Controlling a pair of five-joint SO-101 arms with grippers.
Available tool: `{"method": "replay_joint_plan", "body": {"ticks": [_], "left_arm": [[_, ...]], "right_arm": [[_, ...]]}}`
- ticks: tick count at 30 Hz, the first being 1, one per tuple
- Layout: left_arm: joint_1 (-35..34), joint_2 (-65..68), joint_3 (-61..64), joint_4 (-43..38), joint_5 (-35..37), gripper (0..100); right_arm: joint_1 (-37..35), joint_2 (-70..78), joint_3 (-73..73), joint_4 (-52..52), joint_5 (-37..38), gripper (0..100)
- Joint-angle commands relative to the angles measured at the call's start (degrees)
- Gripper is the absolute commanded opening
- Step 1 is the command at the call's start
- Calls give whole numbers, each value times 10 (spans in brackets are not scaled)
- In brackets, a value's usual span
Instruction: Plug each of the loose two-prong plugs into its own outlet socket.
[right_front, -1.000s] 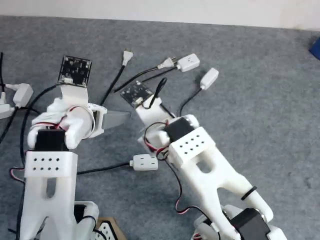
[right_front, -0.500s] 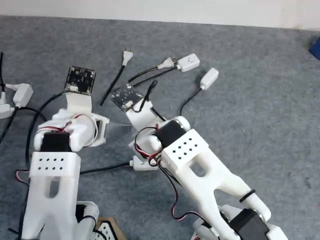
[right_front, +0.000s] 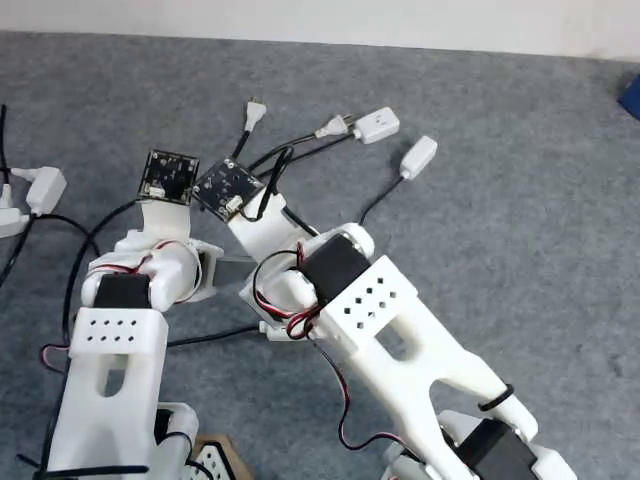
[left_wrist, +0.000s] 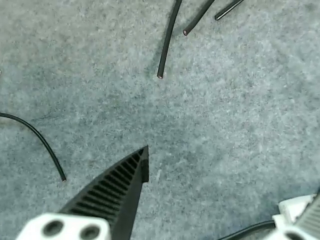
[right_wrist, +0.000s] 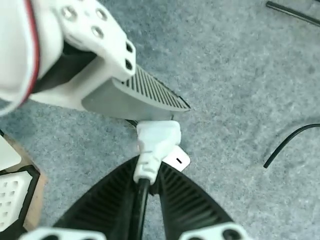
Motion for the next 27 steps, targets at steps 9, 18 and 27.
{"method": "replay_joint_plan", "body": {"ticks": [9,18,27], "left_arm": [[-29,-3,-3,-18,-1,489],[13,-3,23,-20,0,489],[-58,-4,-44,-16,0,489]], "right_arm": [[59,-30,39,15,35,8],[58,-30,42,-4,33,8],[81,-30,136,-83,33,8]]}}
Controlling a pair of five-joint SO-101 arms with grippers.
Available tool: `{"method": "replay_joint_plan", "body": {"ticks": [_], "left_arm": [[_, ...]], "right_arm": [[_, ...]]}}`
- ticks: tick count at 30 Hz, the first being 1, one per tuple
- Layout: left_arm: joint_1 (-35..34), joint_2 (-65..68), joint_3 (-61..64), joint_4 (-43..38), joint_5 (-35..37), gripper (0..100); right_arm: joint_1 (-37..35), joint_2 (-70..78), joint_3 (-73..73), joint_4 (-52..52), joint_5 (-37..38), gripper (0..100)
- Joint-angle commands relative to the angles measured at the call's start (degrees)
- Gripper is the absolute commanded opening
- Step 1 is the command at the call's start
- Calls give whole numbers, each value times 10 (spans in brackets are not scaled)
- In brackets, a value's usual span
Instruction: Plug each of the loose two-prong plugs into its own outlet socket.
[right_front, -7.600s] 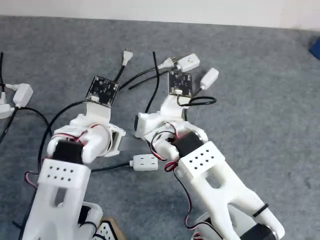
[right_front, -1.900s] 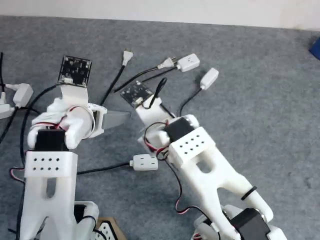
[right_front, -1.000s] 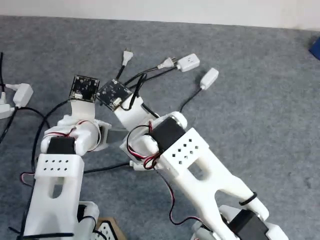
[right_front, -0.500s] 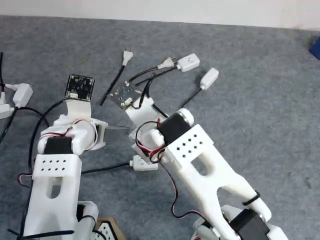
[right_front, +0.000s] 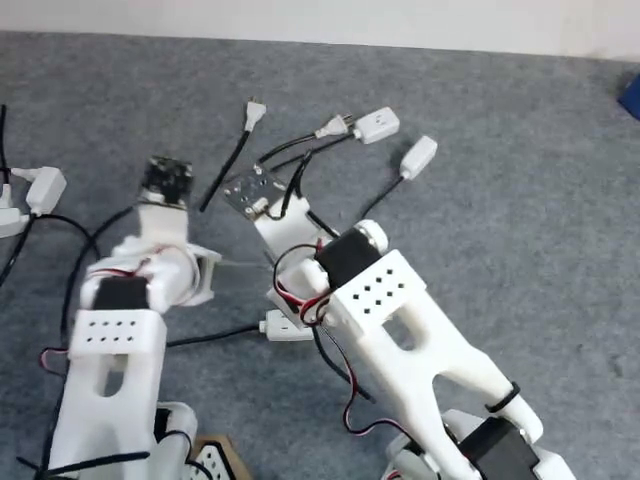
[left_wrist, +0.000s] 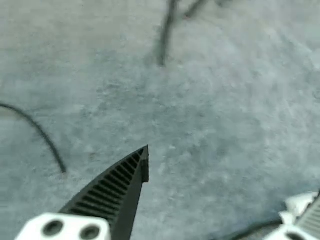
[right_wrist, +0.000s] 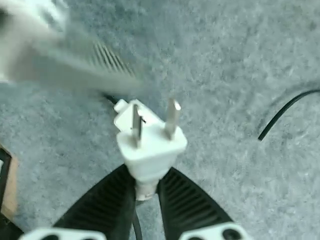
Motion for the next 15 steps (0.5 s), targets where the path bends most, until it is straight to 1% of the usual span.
{"method": "replay_joint_plan", "body": {"ticks": [1,5,8,10,12,15], "left_arm": [[-24,-5,-65,3,2,489],[-22,-5,-126,69,2,489],[-21,-5,-152,94,2,489],[-21,-4,-151,92,2,489],[-20,0,-150,92,4,489],[-10,-3,-140,92,4,489]], "right_arm": [[27,-29,60,-88,4,8],[53,-29,153,-221,-11,8],[57,-29,217,-301,-13,8],[58,-29,244,-327,-11,8],[67,-26,248,-329,-8,8],[118,-24,250,-313,4,7]]}}
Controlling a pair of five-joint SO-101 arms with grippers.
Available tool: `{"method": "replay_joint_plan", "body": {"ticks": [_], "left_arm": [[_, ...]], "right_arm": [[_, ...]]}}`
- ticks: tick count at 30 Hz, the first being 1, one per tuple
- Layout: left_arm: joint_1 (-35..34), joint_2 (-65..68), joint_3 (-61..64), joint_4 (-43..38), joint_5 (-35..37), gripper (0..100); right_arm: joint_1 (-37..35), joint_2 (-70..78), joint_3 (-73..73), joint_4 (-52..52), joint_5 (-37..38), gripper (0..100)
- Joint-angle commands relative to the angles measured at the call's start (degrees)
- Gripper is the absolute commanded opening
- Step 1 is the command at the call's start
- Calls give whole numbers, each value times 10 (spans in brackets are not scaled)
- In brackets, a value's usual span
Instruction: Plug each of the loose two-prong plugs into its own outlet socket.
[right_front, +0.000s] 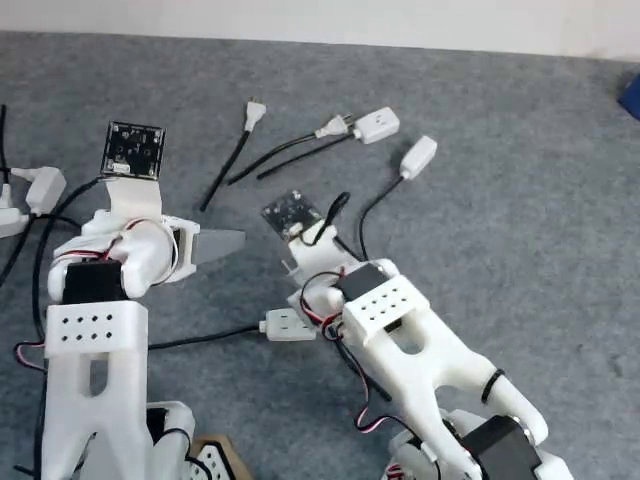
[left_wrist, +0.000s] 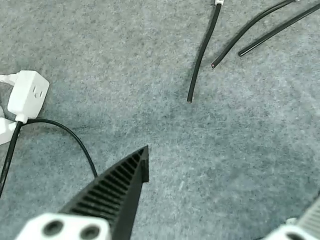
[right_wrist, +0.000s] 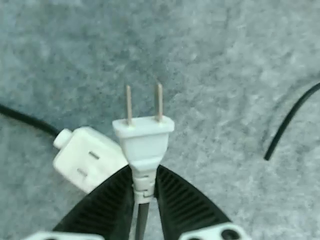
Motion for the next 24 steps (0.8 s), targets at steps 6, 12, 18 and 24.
{"method": "replay_joint_plan", "body": {"ticks": [6,12,18,24], "left_arm": [[8,-4,28,-16,4,489],[8,-3,51,-40,4,489],[4,-4,95,-43,2,489],[-37,-5,101,-54,1,489]], "right_arm": [[152,-29,-5,123,71,7],[94,-23,-54,220,100,7],[28,-23,-119,334,113,9],[12,-22,-140,357,125,10]]}}
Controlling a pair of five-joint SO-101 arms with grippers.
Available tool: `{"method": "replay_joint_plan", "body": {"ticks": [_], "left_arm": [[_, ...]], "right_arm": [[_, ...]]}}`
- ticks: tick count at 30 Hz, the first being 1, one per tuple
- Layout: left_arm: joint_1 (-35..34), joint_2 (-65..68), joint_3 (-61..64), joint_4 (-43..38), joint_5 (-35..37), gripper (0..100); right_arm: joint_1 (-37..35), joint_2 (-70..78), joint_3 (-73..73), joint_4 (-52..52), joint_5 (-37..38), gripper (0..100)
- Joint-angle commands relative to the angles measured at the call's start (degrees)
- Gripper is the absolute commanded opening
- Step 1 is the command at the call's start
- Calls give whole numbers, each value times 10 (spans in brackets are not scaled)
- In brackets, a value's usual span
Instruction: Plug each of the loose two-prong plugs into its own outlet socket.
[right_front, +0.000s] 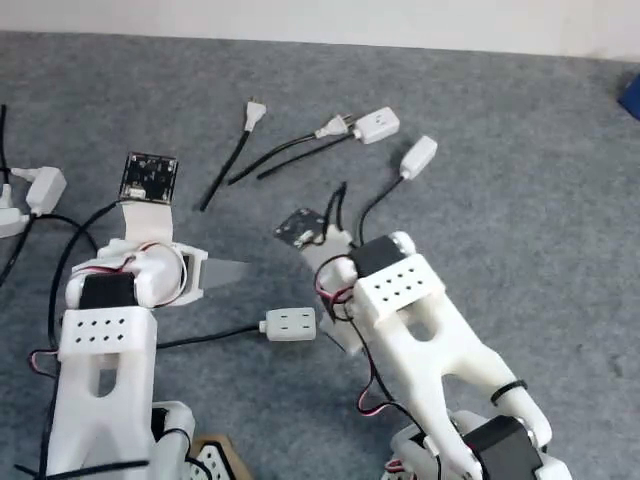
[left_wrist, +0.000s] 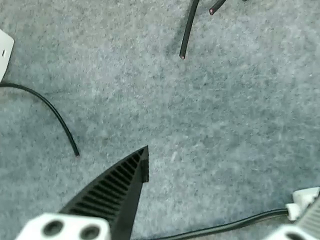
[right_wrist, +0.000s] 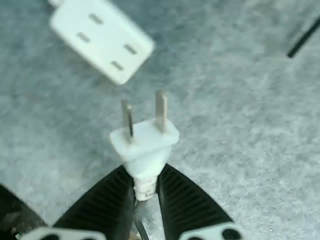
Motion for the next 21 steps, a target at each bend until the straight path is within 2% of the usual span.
{"method": "replay_joint_plan", "body": {"ticks": [1,8,14,18,21], "left_arm": [[-38,-4,-7,-23,1,489],[-74,-4,-7,-26,1,489],[-87,-4,-7,-25,1,489],[-100,-4,-7,-26,1,489],[-102,-4,-7,-26,1,489]], "right_arm": [[-7,-22,-15,9,11,10],[0,-21,92,-95,25,32],[0,4,94,-91,26,235],[0,-24,80,-80,25,243],[0,-33,33,-22,26,243]]}}
